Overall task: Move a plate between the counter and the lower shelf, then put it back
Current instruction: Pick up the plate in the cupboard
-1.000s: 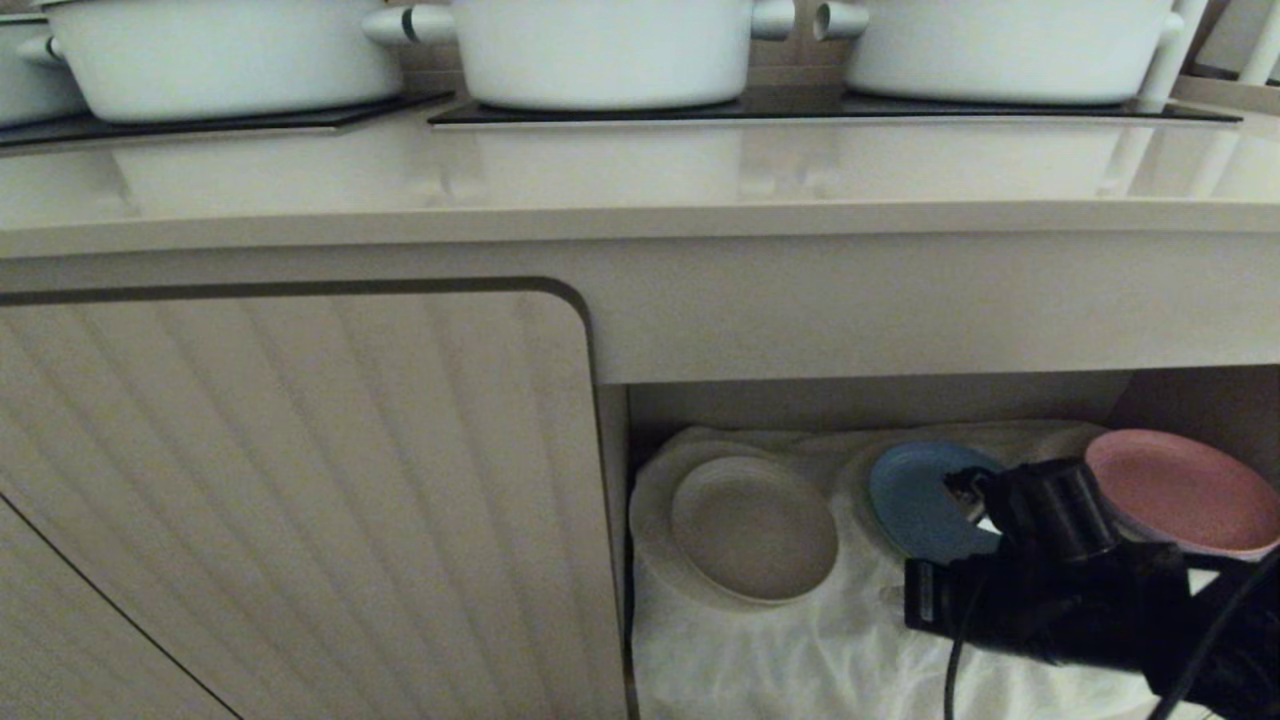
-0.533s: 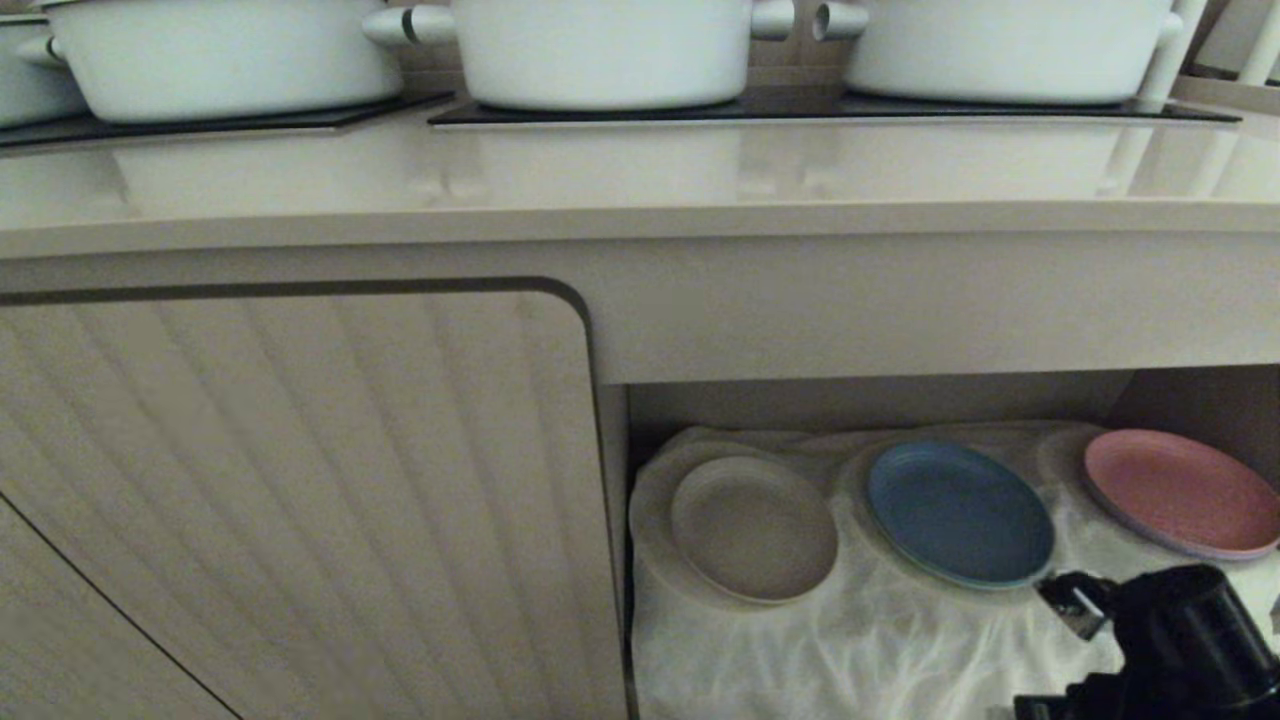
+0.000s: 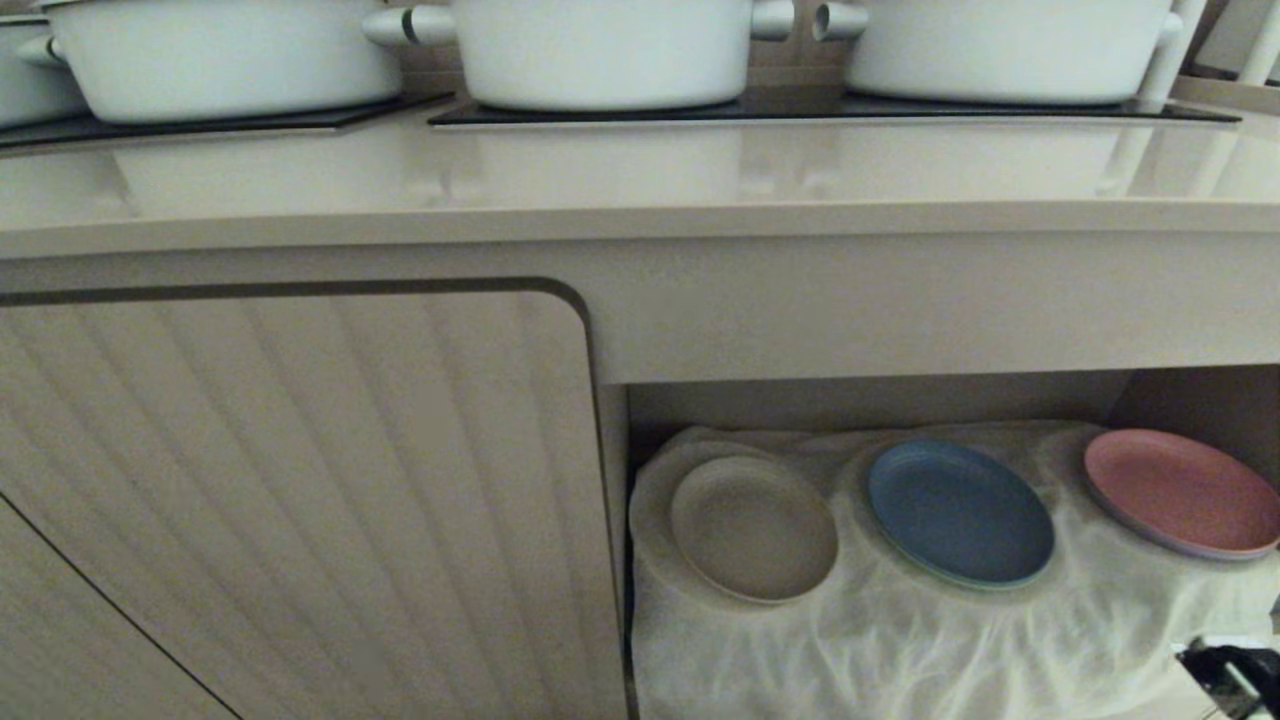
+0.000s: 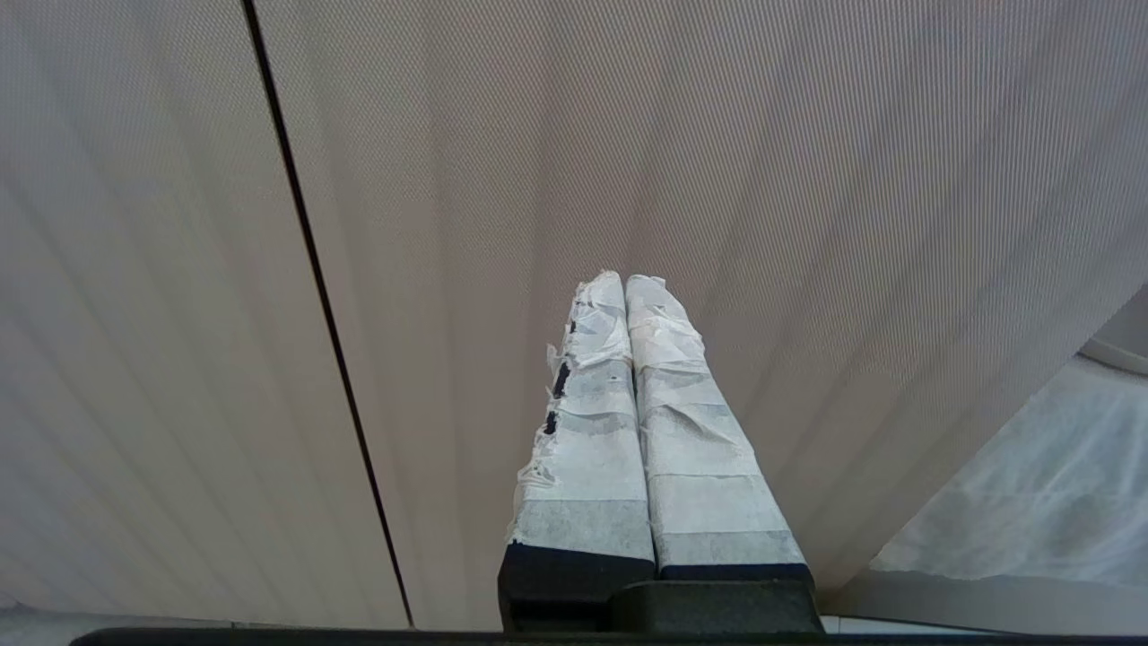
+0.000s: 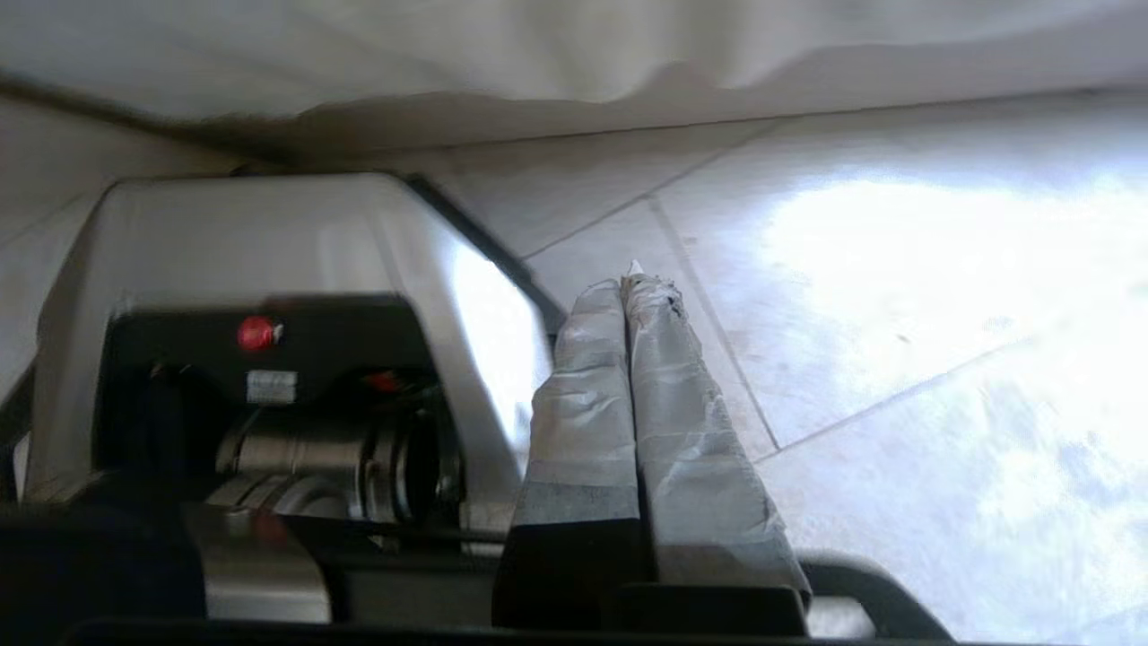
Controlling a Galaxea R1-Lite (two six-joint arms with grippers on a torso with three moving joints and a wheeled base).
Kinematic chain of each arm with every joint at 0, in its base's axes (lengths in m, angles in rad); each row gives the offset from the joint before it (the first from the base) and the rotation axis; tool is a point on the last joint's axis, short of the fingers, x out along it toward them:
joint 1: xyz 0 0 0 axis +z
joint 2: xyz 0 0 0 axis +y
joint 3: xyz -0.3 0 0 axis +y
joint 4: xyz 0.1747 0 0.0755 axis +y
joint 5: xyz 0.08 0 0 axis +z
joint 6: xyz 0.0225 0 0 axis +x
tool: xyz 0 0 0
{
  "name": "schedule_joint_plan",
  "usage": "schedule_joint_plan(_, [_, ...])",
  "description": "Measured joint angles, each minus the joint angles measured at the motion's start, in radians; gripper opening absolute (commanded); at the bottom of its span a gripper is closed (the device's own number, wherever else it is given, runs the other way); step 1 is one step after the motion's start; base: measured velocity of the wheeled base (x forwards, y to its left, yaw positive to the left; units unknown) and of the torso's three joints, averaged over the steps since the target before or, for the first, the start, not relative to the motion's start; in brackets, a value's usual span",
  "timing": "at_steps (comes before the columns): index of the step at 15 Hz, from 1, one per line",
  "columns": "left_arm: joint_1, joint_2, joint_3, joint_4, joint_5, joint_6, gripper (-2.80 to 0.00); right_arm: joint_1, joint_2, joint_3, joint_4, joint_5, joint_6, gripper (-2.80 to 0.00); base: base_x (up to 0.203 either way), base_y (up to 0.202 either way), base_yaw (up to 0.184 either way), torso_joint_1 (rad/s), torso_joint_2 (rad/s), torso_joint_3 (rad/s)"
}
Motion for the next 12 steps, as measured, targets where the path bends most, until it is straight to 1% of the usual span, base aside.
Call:
schedule_joint_plan(4, [0.0, 0.0, 0.0, 0.0, 0.0, 0.001, -2.8, -0.005, -0.261, -0.059, 0.283, -0.122, 0.116, -2.8, 0.0, 0.0, 0.0, 0.0, 0.0, 0.0])
schedule_joint_plan(6, [0.0, 0.0, 0.0, 0.0, 0.0, 0.0, -2.8, -0.028, -0.389, -0.082, 0.377, -0.159, 0.132, -2.8, 0.0, 0.0, 0.0, 0.0, 0.0, 0.0])
schedule_joint_plan(8, [0.0, 0.0, 0.0, 0.0, 0.0, 0.0, -2.8, -0.061, -0.521, -0.099, 0.434, -0.169, 0.101, -2.8, 0.0, 0.0, 0.0, 0.0, 0.0, 0.0])
schedule_joint_plan(11, [0.0, 0.0, 0.0, 0.0, 0.0, 0.0, -2.8, -0.097, -0.711, -0.112, 0.461, -0.158, -0.015, -2.8, 0.0, 0.0, 0.0, 0.0, 0.0, 0.0])
schedule_joint_plan(12, [0.0, 0.0, 0.0, 0.0, 0.0, 0.0, -2.8, -0.125, -0.745, -0.113, 0.46, -0.141, -0.055, -2.8, 0.0, 0.0, 0.0, 0.0, 0.0, 0.0])
